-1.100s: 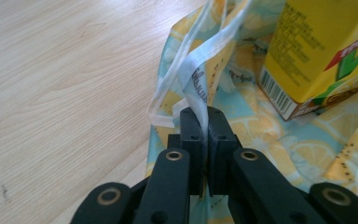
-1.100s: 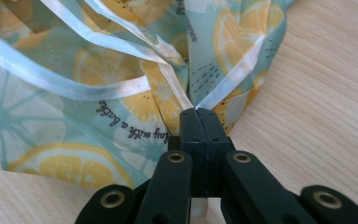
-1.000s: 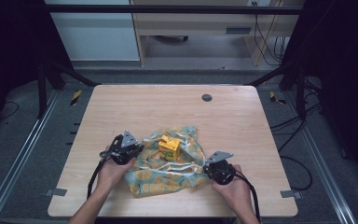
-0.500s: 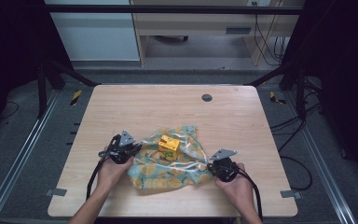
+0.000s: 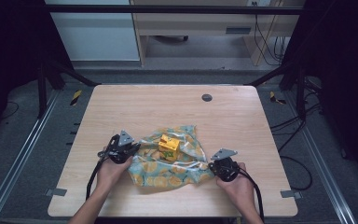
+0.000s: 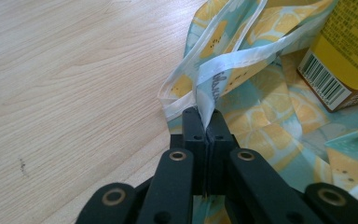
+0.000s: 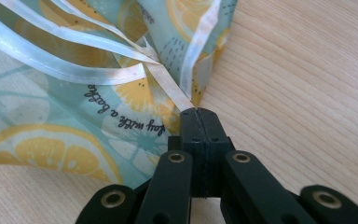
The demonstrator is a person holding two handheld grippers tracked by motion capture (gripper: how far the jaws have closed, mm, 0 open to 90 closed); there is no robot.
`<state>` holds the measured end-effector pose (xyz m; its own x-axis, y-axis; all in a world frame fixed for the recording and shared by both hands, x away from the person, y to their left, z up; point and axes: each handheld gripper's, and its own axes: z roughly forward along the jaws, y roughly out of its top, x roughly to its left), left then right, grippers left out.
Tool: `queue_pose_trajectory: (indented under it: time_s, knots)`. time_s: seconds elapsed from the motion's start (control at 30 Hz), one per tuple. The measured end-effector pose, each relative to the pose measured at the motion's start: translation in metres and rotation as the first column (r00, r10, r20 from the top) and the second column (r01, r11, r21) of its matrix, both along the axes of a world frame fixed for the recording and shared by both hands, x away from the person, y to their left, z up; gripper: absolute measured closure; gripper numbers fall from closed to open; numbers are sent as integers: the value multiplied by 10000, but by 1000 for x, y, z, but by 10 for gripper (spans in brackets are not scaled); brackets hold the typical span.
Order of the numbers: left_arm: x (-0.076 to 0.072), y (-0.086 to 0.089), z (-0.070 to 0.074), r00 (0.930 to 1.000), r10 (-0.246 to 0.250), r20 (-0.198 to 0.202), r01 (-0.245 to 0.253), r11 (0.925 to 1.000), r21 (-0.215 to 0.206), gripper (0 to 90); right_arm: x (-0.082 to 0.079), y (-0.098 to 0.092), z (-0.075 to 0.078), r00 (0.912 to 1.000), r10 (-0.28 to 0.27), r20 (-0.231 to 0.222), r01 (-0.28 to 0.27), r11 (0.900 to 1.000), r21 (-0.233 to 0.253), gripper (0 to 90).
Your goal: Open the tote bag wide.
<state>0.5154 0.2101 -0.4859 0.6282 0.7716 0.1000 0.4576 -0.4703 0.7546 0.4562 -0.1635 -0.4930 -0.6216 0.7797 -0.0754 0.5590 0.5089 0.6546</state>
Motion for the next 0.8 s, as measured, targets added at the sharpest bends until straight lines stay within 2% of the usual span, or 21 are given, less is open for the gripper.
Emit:
queue_pose_trajectory:
  time_s: [0.17, 0.3, 0.33, 0.4, 0.43, 0.47, 0.53, 0.6, 0.63, 0.67, 0.7, 0.73, 0.77, 0.8]
  knots:
    - [1, 2, 0, 10000, 21, -55, -22, 10000, -97, 888, 1, -1, 1, 9997, -78, 211, 75, 9999, 145, 900]
    - [-2, 2, 4, 10000, -29, 83, 31, 9996, -269, 859, 0, -4, 5, 9986, -182, 488, 162, 9990, 423, 892]
    - [-5, 2, 8, 9994, -194, 270, 206, 9989, -430, 806, -2, -7, 8, 9962, -356, 793, 296, 9967, 755, 745]
    - [-10, 3, 14, 9974, -43, 723, 73, 9991, -416, 703, -4, -9, 13, 9919, -739, 1030, 630, 9924, 1054, 538]
    - [-12, 4, 18, 9960, 70, 886, -20, 9984, -561, 625, -5, -11, 16, 9902, -836, 1120, 702, 9904, 1188, 477]
    - [-12, 4, 18, 9960, 70, 886, -20, 9984, -561, 556, -7, -13, 19, 9877, -941, 1247, 773, 9881, 1330, 419]
    - [-18, 10, 31, 9948, 231, 992, -119, 9937, -1118, 425, -10, -16, 26, 9781, -1214, 1691, 960, 9839, 1510, 298]
    - [-22, 16, 40, 9937, 182, 1107, -27, 9903, -1387, 340, -13, -21, 35, 9670, -1403, 2128, 1013, 9777, 1841, 218]
    - [-22, 16, 40, 9937, 182, 1107, -27, 9903, -1387, 310, -15, -23, 39, 9605, -1551, 2309, 1093, 9738, 1995, 193]
    - [-25, 19, 45, 9922, 239, 1227, -55, 9890, -1477, 286, -15, -26, 44, 9542, -1710, 2453, 1184, 9694, 2152, 174]
    - [-30, 28, 53, 9892, 390, 1412, -129, 9833, -1813, 269, -16, -29, 47, 9474, -1872, 2595, 1274, 9647, 2307, 164]
    - [-30, 28, 53, 9892, 390, 1412, -129, 9833, -1813, 255, -16, -32, 50, 9419, -2014, 2689, 1360, 9605, 2428, 157]
    - [-35, 38, 61, 9854, 605, 1590, -282, 9798, -1981, 238, -15, -35, 53, 9374, -2124, 2760, 1420, 9568, 2537, 146]
    - [-35, 38, 61, 9854, 605, 1590, -282, 9798, -1981, 227, -15, -35, 53, 9374, -2124, 2760, 1420, 9568, 2537, 146]
